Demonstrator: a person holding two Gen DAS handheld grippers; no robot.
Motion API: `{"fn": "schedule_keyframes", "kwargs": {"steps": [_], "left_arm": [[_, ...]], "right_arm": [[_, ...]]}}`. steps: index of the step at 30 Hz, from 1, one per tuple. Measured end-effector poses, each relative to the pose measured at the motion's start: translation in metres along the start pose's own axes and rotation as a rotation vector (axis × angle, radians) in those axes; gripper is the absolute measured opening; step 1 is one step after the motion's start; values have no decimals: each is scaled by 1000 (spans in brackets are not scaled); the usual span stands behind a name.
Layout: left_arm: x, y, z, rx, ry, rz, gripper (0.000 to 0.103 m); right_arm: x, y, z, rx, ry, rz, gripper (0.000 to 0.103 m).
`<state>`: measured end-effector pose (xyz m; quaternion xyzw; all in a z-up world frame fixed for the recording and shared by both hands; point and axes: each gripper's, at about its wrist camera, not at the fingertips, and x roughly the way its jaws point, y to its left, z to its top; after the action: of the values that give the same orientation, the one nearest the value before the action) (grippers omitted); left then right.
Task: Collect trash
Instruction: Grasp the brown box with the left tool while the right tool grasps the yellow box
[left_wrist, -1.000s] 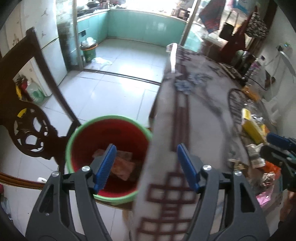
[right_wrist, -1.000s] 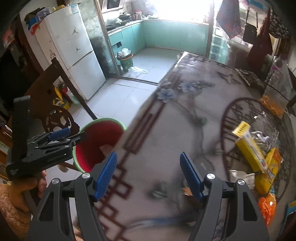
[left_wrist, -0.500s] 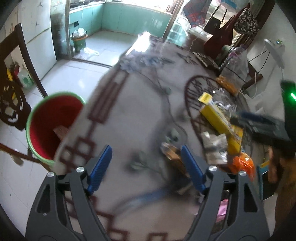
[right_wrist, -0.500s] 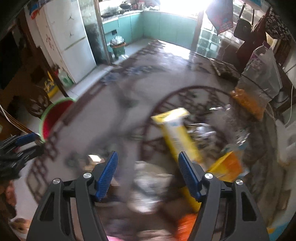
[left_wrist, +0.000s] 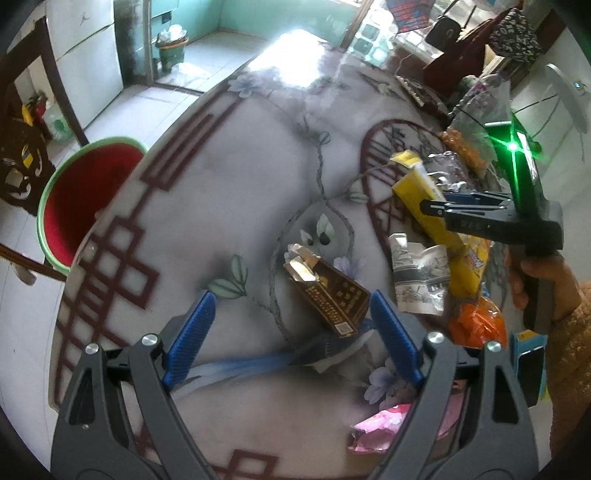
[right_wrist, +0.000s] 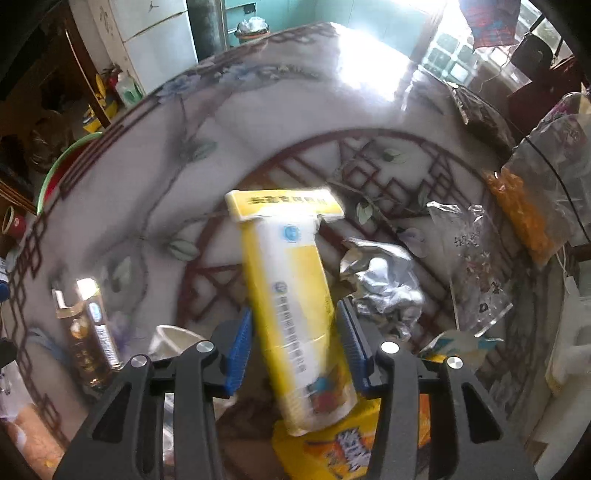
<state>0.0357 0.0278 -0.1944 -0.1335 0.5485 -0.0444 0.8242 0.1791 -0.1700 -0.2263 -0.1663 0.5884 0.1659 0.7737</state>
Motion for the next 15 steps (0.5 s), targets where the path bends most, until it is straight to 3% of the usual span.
{"fn": "schedule_keyframes", "kwargs": {"steps": [5,13,15], "left_arm": [[17,-7,-3,-14,51,-18,83],[62,-24,0,-38,149,-53,83],[73,-25,2,-60,166,-50,75]], "right_arm": [[10,-6,-4,21,8,-5,40],[-57,-18,-18,160,-191,67,33],[-71,-18,-23,182,-222,75,33]]}}
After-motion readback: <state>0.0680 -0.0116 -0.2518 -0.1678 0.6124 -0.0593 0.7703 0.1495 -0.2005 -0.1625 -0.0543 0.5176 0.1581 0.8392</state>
